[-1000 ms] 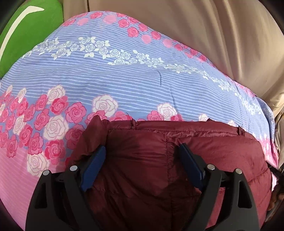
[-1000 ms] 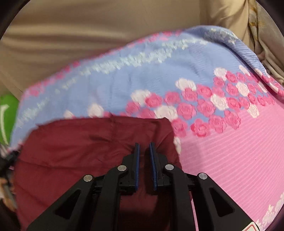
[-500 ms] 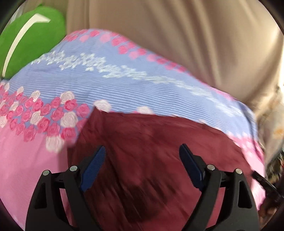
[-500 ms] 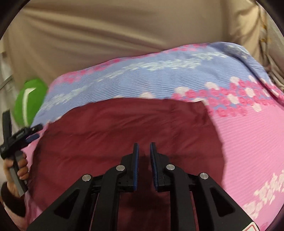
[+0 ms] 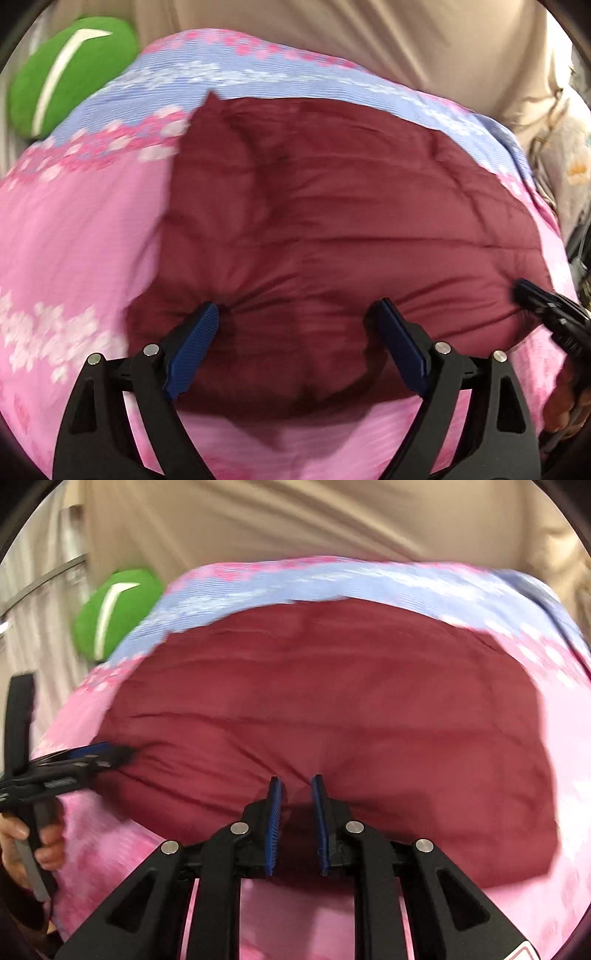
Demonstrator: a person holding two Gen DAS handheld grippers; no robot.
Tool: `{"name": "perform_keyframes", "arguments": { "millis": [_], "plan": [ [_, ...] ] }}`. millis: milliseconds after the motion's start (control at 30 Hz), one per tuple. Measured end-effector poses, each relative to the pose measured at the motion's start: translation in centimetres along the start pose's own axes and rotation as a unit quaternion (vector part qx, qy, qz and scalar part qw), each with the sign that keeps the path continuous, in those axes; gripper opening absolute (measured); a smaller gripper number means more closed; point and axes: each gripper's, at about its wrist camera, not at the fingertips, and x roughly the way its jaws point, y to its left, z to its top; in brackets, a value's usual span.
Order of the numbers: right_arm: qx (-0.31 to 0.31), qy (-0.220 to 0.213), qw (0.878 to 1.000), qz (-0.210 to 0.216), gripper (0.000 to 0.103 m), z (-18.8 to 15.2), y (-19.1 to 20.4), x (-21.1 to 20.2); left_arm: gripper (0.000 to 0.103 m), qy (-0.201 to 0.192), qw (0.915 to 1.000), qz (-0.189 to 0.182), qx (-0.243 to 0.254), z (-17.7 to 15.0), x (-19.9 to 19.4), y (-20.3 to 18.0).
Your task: Fold large clothes
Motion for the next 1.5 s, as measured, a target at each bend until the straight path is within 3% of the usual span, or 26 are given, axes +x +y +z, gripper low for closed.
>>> {"name": "perform_keyframes", "arguments": {
  "millis": [133,167,200,367,433,533,667,767,967,1100,1200,1300,1433,1500],
  "plan": [
    [0.045,0.004,0.996,-0.082,0.012,-2.6,-5.1,-1.7,0.085,-0.001,0.9994,0.033,-0.008,-1.5,-0.5,1.6],
    [0.056,0.005,0.994,-0.097,0.007,-3.2,-6.2,-2.0,0.085,-0.002,0.9992,0.038,-0.011,-1.7,-0.4,1.9],
    [0.073,0.008,0.992,-0.099,0.006,-3.9,-7.6,-2.5,0.090,-0.004,0.9984,0.054,-0.016,-1.9,-0.4,2.2],
    [0.103,0.002,0.983,-0.149,0.009,-4.5,-9.2,-4.5,0.091,0.001,0.9978,0.040,-0.053,-2.5,-0.9,3.8],
    [0.100,-0.016,0.986,-0.129,0.019,-3.4,-8.2,-5.4,0.089,-0.001,0.9970,0.039,-0.066,-2.5,-1.6,4.0],
    [0.069,-0.042,0.996,-0.049,0.020,-0.7,-4.5,-6.0,0.089,-0.013,0.9959,0.032,-0.084,-2.8,-2.9,4.6],
    [0.019,-0.048,0.998,0.033,0.020,3.1,0.8,-4.3,0.089,-0.022,0.9928,0.010,-0.118,-3.2,-4.5,5.6],
    [-0.020,-0.049,0.998,0.039,0.019,5.9,4.2,-1.7,0.089,-0.031,0.9897,0.000,-0.140,-3.2,-5.4,6.6],
    [-0.010,-0.023,0.999,0.032,0.019,10.2,5.3,3.9,0.089,-0.048,0.9875,-0.005,-0.150,-1.7,-5.7,7.6],
    [0.016,0.029,0.999,0.039,0.020,10.6,4.9,8.6,0.091,-0.044,0.9882,-0.006,-0.146,-0.1,-4.1,8.1],
    [0.012,0.048,0.998,0.033,0.019,9.9,4.8,10.6,0.091,-0.025,0.9857,-0.034,-0.163,0.9,-2.2,8.8],
    [-0.002,0.049,0.998,0.028,0.019,9.2,5.0,11.6,0.094,-0.005,0.9807,-0.064,-0.185,1.3,-0.3,9.3],
    [-0.008,0.053,0.998,0.034,0.018,9.1,5.0,11.7,0.095,-0.009,0.9821,-0.058,-0.179,1.5,0.3,8.9],
    [0.013,0.057,0.997,0.057,0.020,9.6,4.3,10.9,0.094,-0.010,0.9828,-0.059,-0.175,1.5,0.3,8.8]
  ]
}}
